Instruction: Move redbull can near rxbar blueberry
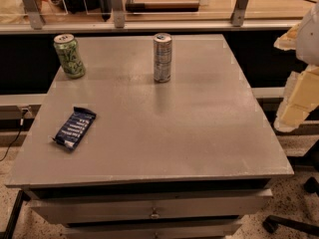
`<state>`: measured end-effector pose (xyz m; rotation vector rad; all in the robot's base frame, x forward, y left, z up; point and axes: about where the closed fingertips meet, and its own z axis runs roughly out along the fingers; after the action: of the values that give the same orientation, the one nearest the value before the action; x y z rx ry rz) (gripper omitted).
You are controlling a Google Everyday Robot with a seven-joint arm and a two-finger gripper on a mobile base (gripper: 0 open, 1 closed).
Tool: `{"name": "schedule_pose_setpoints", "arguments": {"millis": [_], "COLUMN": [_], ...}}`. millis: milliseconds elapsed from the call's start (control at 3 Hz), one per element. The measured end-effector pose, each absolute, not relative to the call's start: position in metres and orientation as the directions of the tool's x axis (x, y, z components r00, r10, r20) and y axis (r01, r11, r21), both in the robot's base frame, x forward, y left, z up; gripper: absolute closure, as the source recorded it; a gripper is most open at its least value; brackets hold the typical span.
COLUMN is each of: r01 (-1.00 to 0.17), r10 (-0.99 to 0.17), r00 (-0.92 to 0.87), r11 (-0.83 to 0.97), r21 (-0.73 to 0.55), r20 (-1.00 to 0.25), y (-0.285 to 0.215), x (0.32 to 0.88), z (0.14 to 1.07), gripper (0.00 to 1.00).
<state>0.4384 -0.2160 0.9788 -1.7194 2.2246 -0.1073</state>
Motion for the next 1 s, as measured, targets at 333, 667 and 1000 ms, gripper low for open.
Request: {"name": "schedule_pose_setpoints", "arguments": {"millis": [333,667,1000], "r01": [-0.928,-0.925,-0.920], "r10": [-0.953,-0.941,-0.910], "r00": [-0.220,-0.170,-0.069], "r11": [0.270,0.255,0.217], "r21": [-0.256,-0.281,-0.328], "r20": [-0.209,-0.293,-0.408], "y": [-0.216,-0.206,-0.182], "x": [0.438,0.466,0.519], "z": [0.979,0.984,0.993], "gripper": [0.00,0.00,0.00]}}
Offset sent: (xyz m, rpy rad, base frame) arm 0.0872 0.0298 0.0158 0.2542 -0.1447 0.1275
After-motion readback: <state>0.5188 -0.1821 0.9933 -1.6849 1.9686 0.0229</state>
